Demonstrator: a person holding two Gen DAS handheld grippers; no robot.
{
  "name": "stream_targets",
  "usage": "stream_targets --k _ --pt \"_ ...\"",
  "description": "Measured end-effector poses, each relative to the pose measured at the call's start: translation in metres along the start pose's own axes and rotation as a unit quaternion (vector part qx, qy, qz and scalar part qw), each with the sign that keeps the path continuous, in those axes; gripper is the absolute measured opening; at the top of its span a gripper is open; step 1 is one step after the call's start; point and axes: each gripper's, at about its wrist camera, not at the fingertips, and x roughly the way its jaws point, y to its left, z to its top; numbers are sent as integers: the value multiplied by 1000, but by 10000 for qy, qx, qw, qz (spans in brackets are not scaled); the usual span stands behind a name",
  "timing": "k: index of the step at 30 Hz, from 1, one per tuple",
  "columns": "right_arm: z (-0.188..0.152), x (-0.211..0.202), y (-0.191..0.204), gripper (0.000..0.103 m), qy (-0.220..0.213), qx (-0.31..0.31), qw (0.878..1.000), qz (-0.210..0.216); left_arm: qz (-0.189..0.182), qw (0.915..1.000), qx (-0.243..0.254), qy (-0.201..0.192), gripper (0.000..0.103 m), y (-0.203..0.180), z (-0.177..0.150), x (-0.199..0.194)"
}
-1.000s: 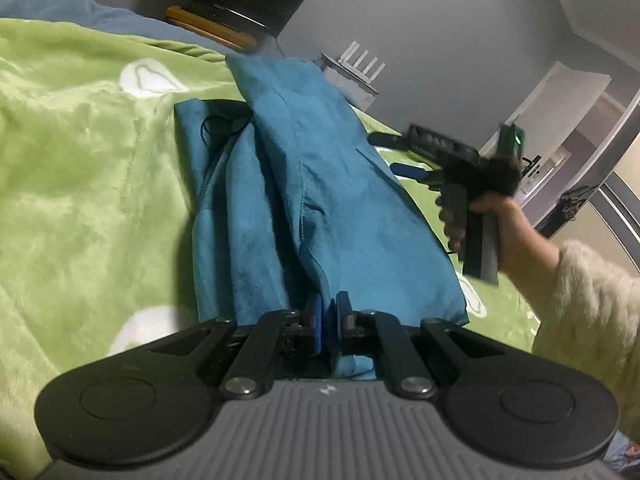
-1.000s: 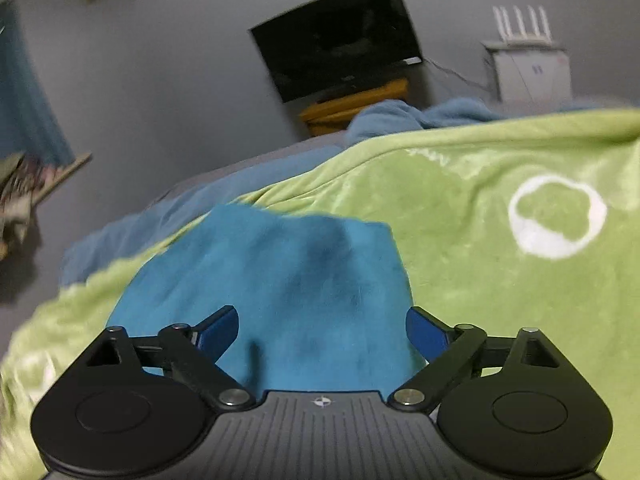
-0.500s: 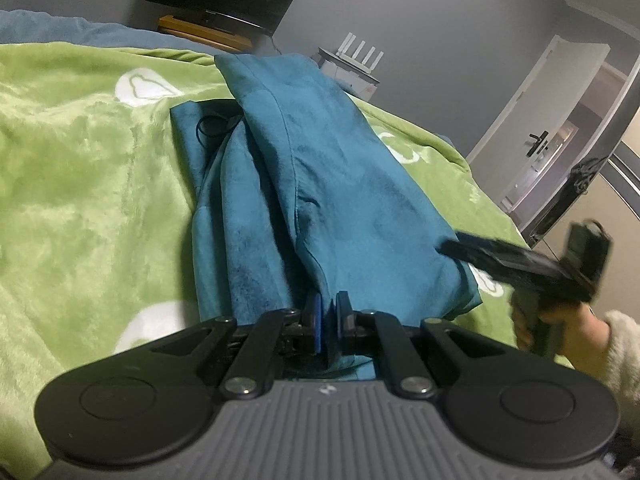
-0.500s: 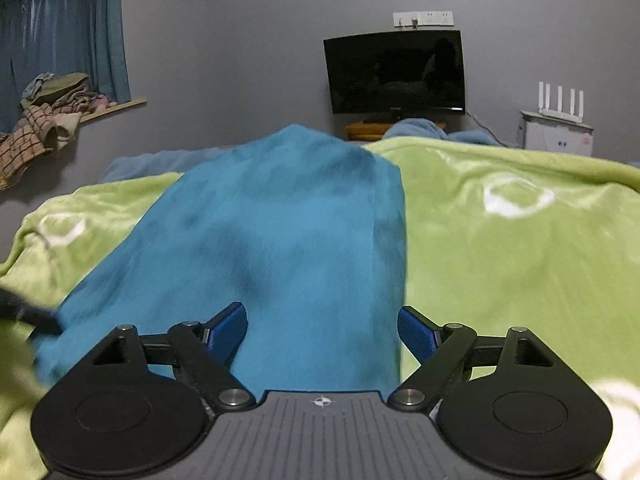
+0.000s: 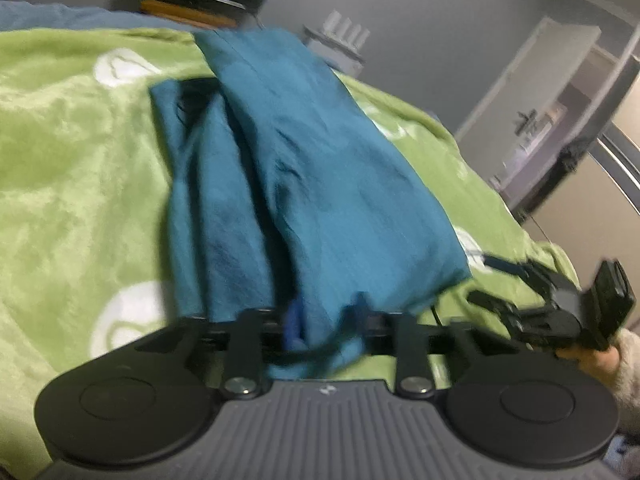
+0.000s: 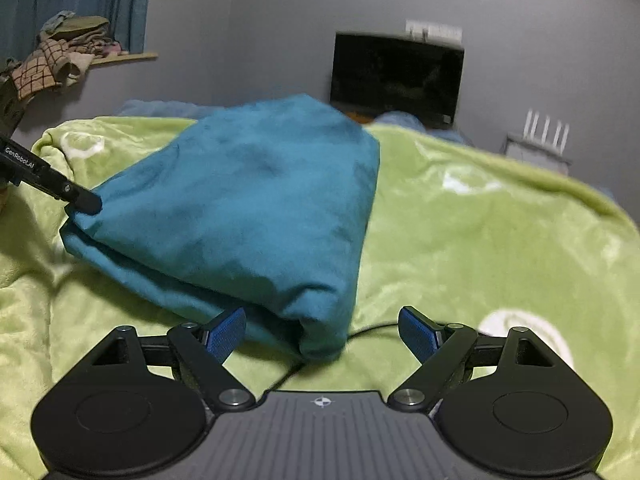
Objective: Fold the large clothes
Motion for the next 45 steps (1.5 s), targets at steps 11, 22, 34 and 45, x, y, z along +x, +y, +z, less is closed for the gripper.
stream_targets --k 11,22,34,45 --pt "-1 29 -7 34 36 129 9997 -227 -309 9985 370 274 9 -12 -7 5" --pt "-5 -7 -19 50 -504 658 9959 349 -140 9987 254 431 9 -11 -7 12" --pt "19 22 13 48 -656 691 9954 68 152 9998 69 -81 19 -2 -8 -8" --pt "18 8 48 61 -882 141 9922 869 1363 9801 138 -1436 66 -20 88 11"
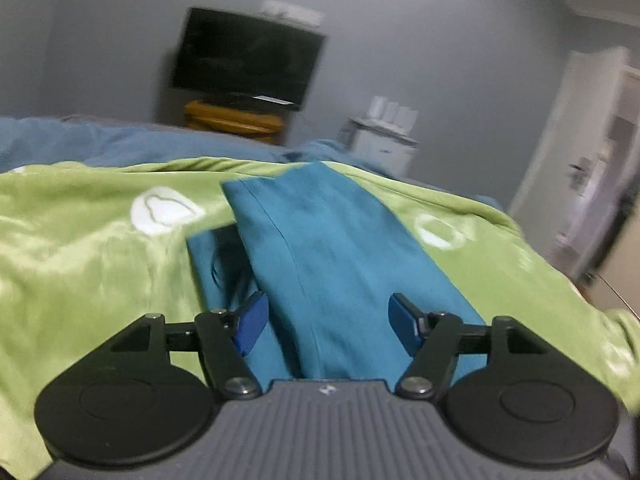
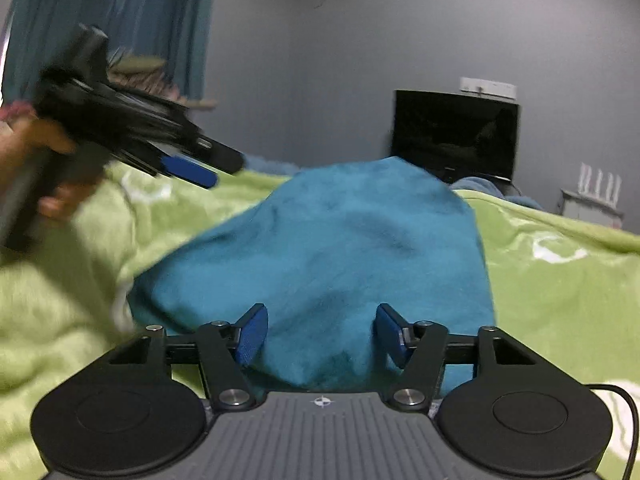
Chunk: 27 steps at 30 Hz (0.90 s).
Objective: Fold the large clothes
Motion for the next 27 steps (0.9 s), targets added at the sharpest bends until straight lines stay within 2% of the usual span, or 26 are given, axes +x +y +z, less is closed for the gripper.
stream_targets --k 3,6,7,8,9,10,11,14,15,17,19,22,24,25,27 --pt "-1 -3 -11 62 -12 225 9996 -180 325 9964 -770 118 66 15 29 48" --pt "-8 -4 -19 62 15 252 9994 -252 854 9914 -940 309 66 25 44 89" --pt "-11 -9 -23 63 15 308 9993 -216 844 9903 -1049 348 66 29 47 99" --pt "-14 -9 -24 64 8 339 9993 -181 684 9888 -1263 398 62 35 48 107" --pt "-15 -9 -25 64 -14 329 9993 -158 592 9875 -1397 429 52 40 46 109" --pt "-16 -9 -26 66 -28 314 9994 -128 457 9873 -1455 454 32 44 47 113" --pt "-17 -7 -27 67 -27 315 9995 -95 388 9880 -1422 453 26 45 47 115" --pt "-17 -3 -28 67 -68 319 9995 -19 766 9888 -1265 205 11 47 44 117" --pt "-18 -2 -28 67 -62 315 9995 -6 942 9875 -1248 178 10 48 41 117" --pt "-19 -2 -25 68 -28 257 9997 -13 1077 9850 -1324 271 10 52 33 120" --pt "-20 0 -23 70 -11 184 9998 -31 1189 9849 -1248 155 10 50 30 116" --pt "-20 1 -23 73 -10 207 9998 -24 1468 9841 -1004 -34 19 42 29 96" --pt "-20 -3 -27 73 -9 287 9996 -43 1648 9840 -644 -187 22 30 29 76" --pt "-19 -7 -27 73 -33 288 9996 -11 1671 9846 -458 -224 25 23 28 65" --pt "-19 -17 -22 74 -33 121 9994 316 1574 9869 -271 -227 32 11 24 41"
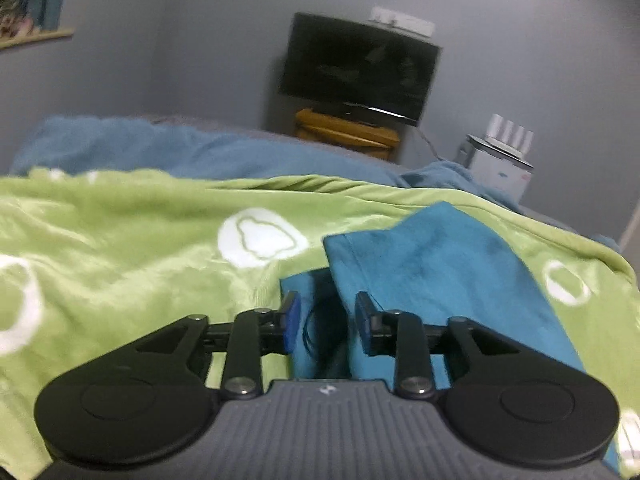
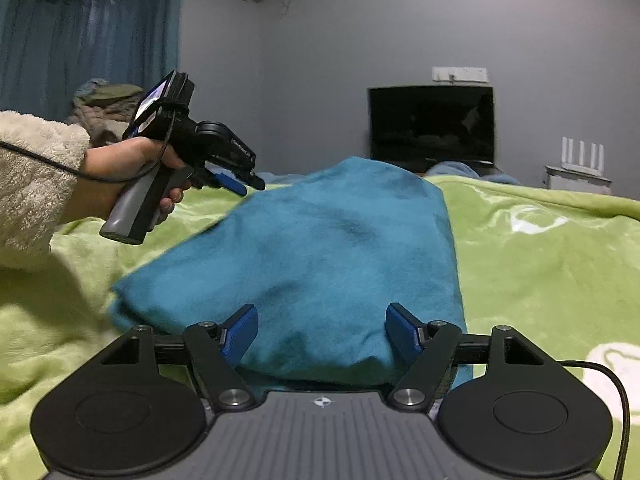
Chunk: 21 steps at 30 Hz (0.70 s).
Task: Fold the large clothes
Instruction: 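Open the left gripper and pull both grippers back from the folded jacket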
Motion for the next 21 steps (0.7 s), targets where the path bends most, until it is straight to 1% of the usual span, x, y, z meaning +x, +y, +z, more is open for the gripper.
stream_targets --k 1,3,4,5,6,7,8,10,13,15,16,17,18,21 --pt "0 -3 5 74 65 -158 9997 180 -76 10000 30 2 35 -1 -2 -14" --pt "-1 -8 18 70 290 -484 9973 480 -280 9996 1 37 38 -1 -13 -44" --pt "-1 -8 23 69 463 -592 9954 593 -366 9993 -65 65 44 -2 -21 -58" --pt "-3 -8 28 67 663 -665 9933 670 -429 9989 -135 121 52 -2 -28 -72" --pt "-4 -8 30 67 830 -683 9919 682 -478 9984 -252 153 57 -2 -37 -86" --pt "-6 -6 32 67 1065 -668 9902 604 -527 9977 -370 189 67 -2 -46 -100" --pt "-8 -4 31 67 1288 -634 9884 503 -585 9969 -471 245 72 -2 -56 -111" --pt "-14 1 27 67 1709 -461 9839 233 -722 9947 -603 415 77 -7 -77 -130" --pt "-25 4 18 67 2222 -309 9742 -257 -728 9938 -574 619 79 -13 -110 -148" --pt "-30 2 16 70 2437 -338 9674 -609 -640 9937 -511 760 80 -18 -131 -153" --pt "-31 -1 15 71 2453 -358 9659 -748 -605 9932 -457 883 80 -21 -141 -154" --pt "-32 -4 13 75 2467 -408 9638 -930 -567 9925 -281 1047 80 -28 -152 -154" --pt "-33 -6 12 77 2470 -465 9615 -1109 -519 9922 -70 1127 80 -34 -161 -156" --pt "-38 -18 7 78 2450 -539 9566 -1483 -275 9880 858 1257 80 -58 -183 -161"
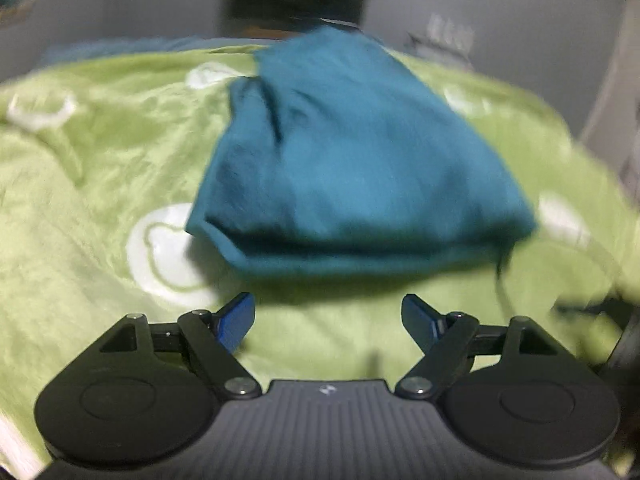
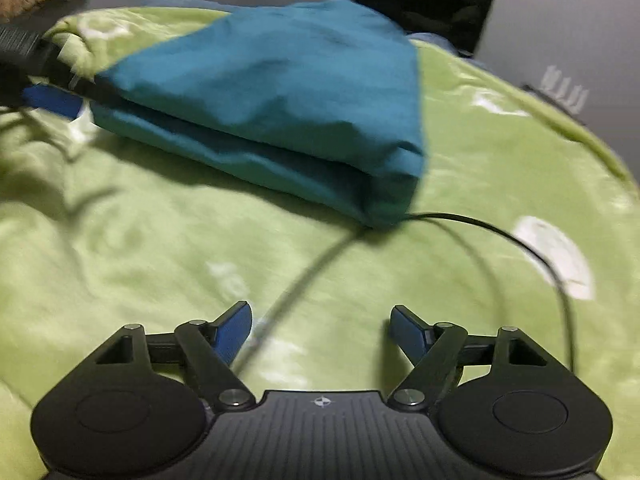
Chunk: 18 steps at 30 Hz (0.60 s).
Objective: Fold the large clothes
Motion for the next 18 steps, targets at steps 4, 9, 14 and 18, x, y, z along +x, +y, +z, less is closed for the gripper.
stream_targets --k 4,9,14,18 --pt "-8 -8 -7 80 -59 217 9988 -446 132 9987 478 112 89 -22 -14 0" --pt "-21 -32 -4 81 -1029 296 9942 1 363 9975 602 61 91 -25 -21 6" --pt "-10 -44 13 102 -1594 127 9867 279 510 9970 589 -1 91 -23 -17 12" --pt "-13 -34 25 102 -1340 0 9906 265 534 9960 709 -57 92 -27 -18 14"
